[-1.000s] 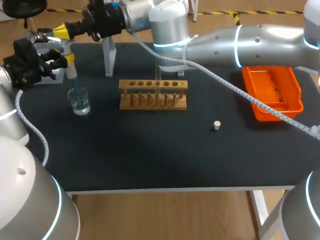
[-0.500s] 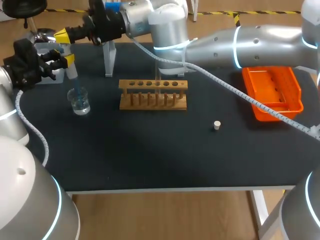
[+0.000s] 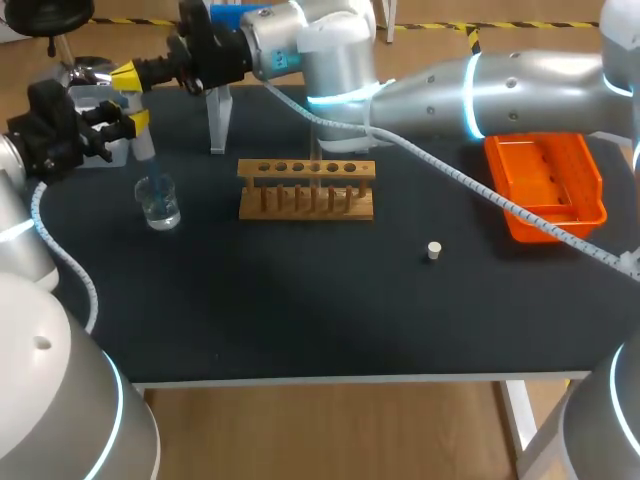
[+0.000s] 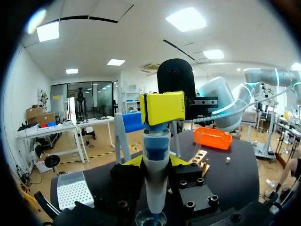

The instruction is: Invert the test tube, pick up the pipette, mount the tip to pipette, aspirate from beaker and dispense into the tube, eject the tip, return the pipette, and cap with the stopper.

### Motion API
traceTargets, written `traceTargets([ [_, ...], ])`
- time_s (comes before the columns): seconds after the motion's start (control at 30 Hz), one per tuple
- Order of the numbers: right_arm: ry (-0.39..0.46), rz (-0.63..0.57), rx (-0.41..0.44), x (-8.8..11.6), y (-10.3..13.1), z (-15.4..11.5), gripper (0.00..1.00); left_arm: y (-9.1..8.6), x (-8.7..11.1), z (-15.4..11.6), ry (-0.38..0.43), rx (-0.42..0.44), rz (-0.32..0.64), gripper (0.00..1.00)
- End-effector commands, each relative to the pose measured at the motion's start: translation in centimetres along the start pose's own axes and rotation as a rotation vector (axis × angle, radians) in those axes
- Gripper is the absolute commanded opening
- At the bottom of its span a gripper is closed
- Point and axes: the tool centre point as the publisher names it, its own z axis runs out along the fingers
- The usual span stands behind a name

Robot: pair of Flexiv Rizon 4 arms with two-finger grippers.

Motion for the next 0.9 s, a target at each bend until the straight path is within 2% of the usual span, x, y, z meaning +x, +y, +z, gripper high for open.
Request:
traceTargets([
  [0.03, 0.002, -0.023, -0.001, 0.2, 0.9, 0.0, 0.19, -0.6, -0.1, 0.1, -0.004, 0.003, 0.000, 0.00],
  [0.07, 0.003, -0.033, 0.000, 0.3, 1.4, -0.1, 0.39, -0.6, -0.1, 0.1, -0.004, 0.003, 0.000, 0.00],
  [0.1, 0.005, -0.042, 0.000, 0.5, 1.9, -0.1, 0.64, -0.6, -0.1, 0.1, -0.004, 0.003, 0.000, 0.00],
  [0.13, 0.005, -0.051, 0.001, 0.7, 2.4, -0.2, 1.00, -0.6, -0.1, 0.1, -0.004, 0.003, 0.000, 0.00],
  [0.3, -0.003, -0.092, 0.016, 1.6, 4.4, -1.3, 1.00, -0.6, -0.1, 0.1, -0.004, 0.003, 0.000, 0.00],
  [0.47, -0.045, -0.112, 0.071, 2.6, 5.2, -4.0, 1.00, -0.6, -0.1, 0.1, -0.004, 0.003, 0.000, 0.00],
  [0.67, -0.118, -0.099, 0.152, 4.0, 4.8, -8.8, 1.00, -0.6, -0.1, 0.1, -0.004, 0.003, 0.000, 0.00],
  [0.9, -0.184, -0.074, 0.254, 6.2, 3.2, -14.4, 1.00, -0.6, -0.1, 0.1, -0.004, 0.003, 0.000, 0.00],
])
